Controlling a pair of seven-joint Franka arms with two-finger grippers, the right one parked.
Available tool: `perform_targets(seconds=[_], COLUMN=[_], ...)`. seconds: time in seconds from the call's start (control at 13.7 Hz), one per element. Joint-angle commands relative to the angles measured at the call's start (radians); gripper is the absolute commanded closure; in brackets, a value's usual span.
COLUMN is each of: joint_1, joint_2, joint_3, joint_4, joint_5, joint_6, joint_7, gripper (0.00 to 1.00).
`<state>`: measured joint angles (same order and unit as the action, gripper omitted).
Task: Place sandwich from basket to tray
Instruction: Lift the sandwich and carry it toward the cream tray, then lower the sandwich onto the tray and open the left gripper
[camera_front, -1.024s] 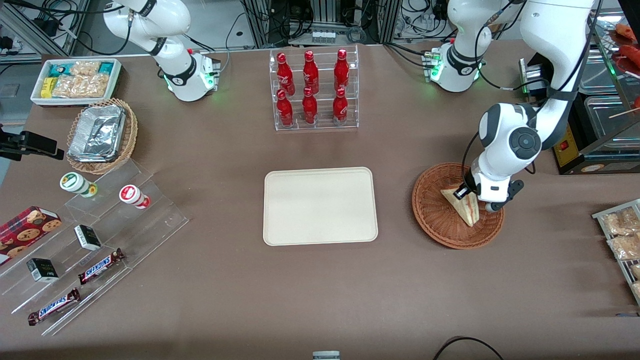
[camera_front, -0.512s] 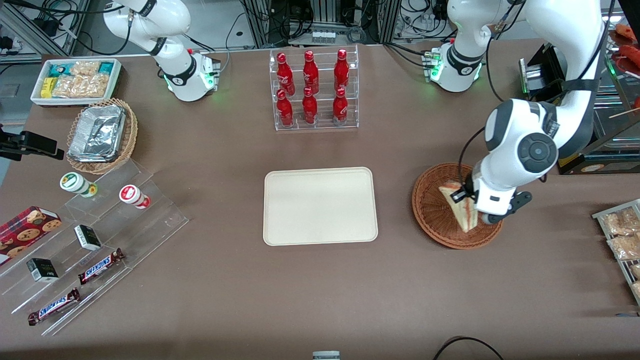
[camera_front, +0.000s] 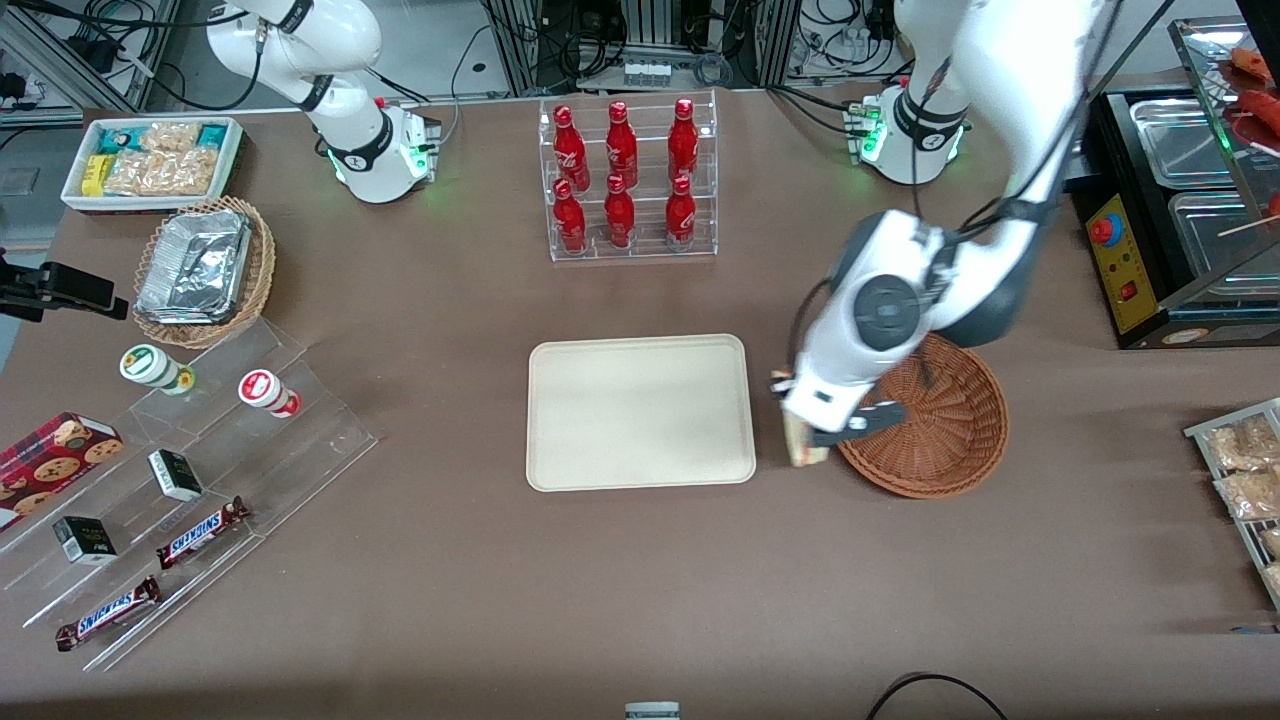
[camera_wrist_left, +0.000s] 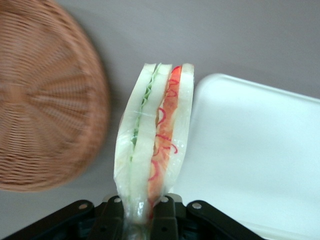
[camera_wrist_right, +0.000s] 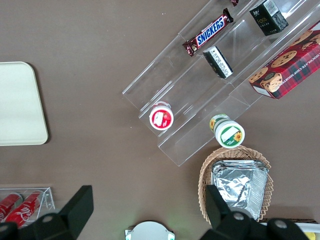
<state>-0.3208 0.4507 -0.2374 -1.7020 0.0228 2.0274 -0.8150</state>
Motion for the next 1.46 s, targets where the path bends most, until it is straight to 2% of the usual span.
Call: perform_targets(seconds=[0.0,0.44,0.59,1.24,1.39], joint_1=[-0.091,-0.240,-0.273,-0.359,-0.359], joint_2=[0.138,0.319,0.361,0.407,0.422], joint_3=[0.012,0.021,0.020,0.023,0.021], joint_4=[0.157,0.355,0.399,0.459,0.470], joint_5=[0.016,0.017,0.095,0.111,0.143], joint_6=[-0.021,0.002,0.001,0.001,0.001], joint_7=[-0.078,-0.188,-0.277,-0.424,-0.435], gripper=[1.00,1.00,1.00,1.00,1.00])
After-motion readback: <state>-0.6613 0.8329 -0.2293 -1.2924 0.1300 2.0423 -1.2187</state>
